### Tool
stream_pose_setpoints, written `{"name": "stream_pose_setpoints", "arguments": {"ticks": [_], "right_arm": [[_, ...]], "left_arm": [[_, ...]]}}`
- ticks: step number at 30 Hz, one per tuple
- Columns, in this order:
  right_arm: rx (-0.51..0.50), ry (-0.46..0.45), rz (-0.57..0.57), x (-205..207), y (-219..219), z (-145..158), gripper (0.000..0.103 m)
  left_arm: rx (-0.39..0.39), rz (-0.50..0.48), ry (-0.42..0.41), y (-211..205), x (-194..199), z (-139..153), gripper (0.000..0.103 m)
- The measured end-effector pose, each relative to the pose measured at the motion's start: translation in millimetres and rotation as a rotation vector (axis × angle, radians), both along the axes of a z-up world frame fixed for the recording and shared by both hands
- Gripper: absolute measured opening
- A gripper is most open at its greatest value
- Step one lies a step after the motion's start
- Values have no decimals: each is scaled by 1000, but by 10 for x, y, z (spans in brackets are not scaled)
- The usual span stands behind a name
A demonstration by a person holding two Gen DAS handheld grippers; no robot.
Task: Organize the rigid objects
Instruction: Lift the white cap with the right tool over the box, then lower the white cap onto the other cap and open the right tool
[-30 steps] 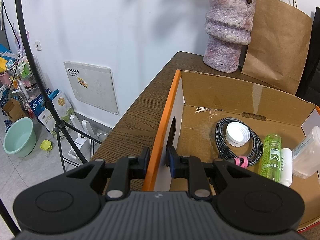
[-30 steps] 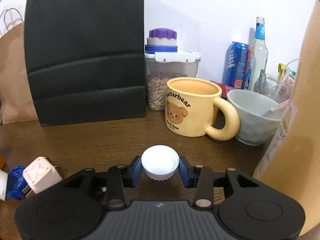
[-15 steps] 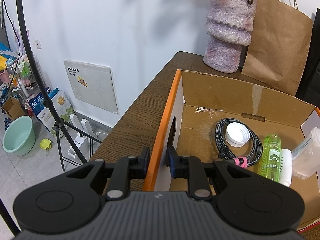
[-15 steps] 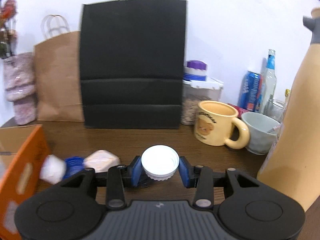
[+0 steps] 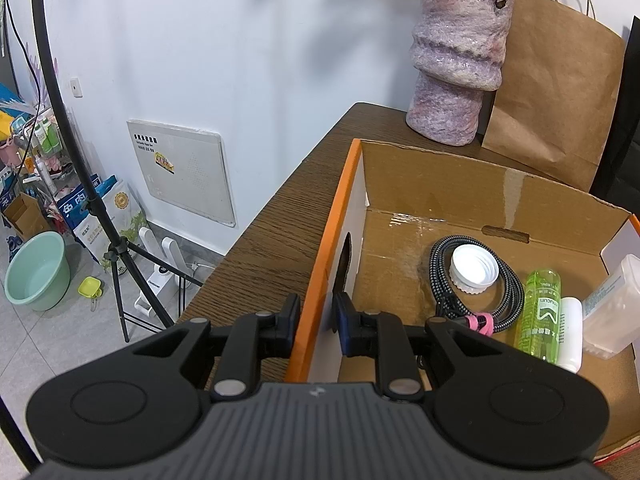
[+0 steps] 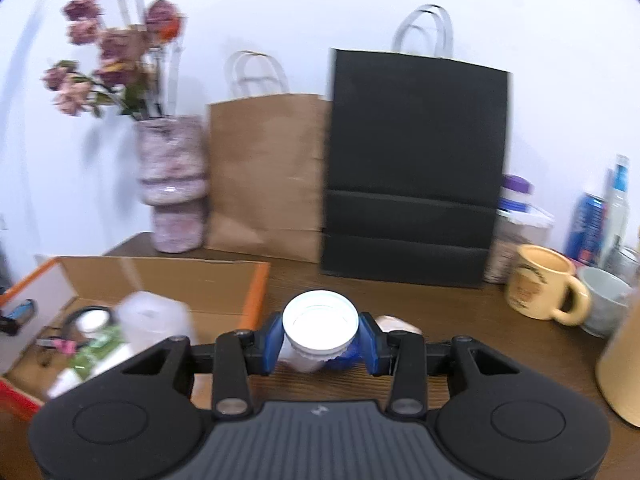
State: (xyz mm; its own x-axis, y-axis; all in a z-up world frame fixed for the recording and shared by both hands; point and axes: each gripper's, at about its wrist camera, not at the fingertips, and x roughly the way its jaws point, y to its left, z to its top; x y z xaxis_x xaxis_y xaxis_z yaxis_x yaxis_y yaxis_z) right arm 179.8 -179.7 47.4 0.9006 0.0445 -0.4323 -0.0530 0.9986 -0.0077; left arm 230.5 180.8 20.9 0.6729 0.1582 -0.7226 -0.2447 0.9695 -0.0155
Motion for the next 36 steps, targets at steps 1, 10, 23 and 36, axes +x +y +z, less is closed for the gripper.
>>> {"name": "stream_pose_setpoints", "arguments": {"ticks": [1, 10, 23, 36], "right_arm": [[5, -1, 19, 3, 86, 11, 39], [17, 1, 154, 49, 761, 54, 39], [20, 17, 300, 206, 1535, 57, 39], [3, 78, 400, 522, 1998, -83, 39]], "left_arm": [[1, 0, 0, 0, 2, 0, 20], [0, -1, 0, 0, -4, 0, 20], [2, -2, 0, -10, -11, -3, 20], [8, -3, -1, -25, -16, -2, 20]]}}
